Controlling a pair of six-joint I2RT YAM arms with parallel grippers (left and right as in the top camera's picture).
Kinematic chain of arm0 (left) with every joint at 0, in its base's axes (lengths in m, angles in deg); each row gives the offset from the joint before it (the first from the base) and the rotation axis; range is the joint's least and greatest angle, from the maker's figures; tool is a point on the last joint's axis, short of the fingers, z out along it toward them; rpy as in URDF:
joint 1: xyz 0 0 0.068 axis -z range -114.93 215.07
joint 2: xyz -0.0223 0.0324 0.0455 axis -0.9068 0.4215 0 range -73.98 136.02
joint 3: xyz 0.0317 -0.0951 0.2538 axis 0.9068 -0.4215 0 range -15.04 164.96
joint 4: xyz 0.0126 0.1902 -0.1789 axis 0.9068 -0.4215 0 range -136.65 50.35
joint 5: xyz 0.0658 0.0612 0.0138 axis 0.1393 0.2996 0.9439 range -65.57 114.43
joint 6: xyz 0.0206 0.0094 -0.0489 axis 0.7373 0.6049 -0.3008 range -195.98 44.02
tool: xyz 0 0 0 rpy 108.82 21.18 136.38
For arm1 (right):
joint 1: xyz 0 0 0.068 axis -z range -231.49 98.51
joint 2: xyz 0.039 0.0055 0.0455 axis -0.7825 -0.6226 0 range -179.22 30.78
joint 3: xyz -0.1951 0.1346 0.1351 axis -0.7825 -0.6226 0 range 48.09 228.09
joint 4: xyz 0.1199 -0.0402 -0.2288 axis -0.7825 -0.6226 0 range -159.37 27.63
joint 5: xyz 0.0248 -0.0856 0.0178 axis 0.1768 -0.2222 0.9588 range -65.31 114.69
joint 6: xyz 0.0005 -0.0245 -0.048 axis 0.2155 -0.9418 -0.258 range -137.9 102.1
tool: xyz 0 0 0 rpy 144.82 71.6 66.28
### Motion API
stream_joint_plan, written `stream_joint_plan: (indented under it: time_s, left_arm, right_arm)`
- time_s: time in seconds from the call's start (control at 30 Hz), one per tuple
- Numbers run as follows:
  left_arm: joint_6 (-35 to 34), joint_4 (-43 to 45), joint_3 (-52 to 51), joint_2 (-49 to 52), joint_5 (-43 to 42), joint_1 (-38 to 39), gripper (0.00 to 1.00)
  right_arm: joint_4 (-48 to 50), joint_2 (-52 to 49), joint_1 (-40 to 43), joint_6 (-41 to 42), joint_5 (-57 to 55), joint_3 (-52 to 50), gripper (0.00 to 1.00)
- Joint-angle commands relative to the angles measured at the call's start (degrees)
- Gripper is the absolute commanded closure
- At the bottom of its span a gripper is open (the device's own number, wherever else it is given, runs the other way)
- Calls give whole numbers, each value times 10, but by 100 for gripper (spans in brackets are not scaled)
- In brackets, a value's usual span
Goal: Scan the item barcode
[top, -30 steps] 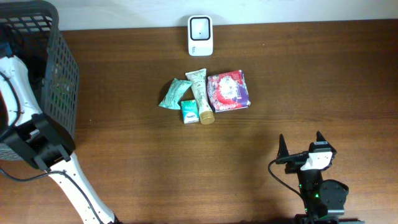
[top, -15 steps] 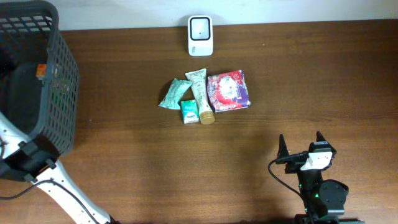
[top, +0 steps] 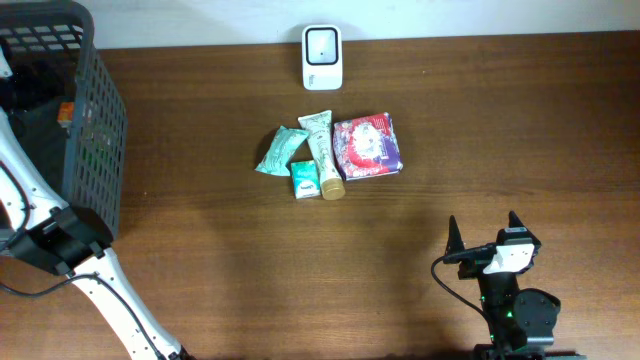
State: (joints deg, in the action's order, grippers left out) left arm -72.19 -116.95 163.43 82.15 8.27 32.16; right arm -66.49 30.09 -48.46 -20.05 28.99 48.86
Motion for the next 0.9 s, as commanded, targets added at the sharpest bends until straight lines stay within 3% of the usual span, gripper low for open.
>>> stream_joint_plan:
  time_s: [0.0,0.23,0.33,0.43,0.6,0.7,0.77,0.8,0.83,0.87]
  left_arm:
    - [24,10,4,28,-6,-7,1]
    - [23,-1,5,-29,-41,-13,6]
    - [23,-2,5,-101,-117,-22,6]
    - [23,-42,5,-172,-168,-25,3]
    - [23,-146,5,-191,-160,-25,4]
    - [23,-194,5,-191,-107,-25,16]
    - [6,-194,-3,-191,-65,-25,58]
    - [-9,-194,-5,-191,-58,-25,67]
    - [-19,-194,-9,-191,-47,-25,99]
    - [-32,-194,-9,-191,-30,-25,100]
  right_arm:
    - [-1,3,4,-2,-1,-5,1]
    - [-1,3,4,-2,-1,-5,1]
    - [-1,3,4,-2,-1,-5,2]
    - [-1,3,4,-2,-1,-5,1]
    - [-1,3,4,-2,-1,-5,1]
    - [-1,3,4,-2,-1,-5,1]
    - [-1,3,4,-2,-1,-5,1]
    - [-1,3,4,-2,-1,-5,1]
    - [-1,3,4,-2,-1,-5,1]
    - [-1,3,4,-2,-1,-5,1]
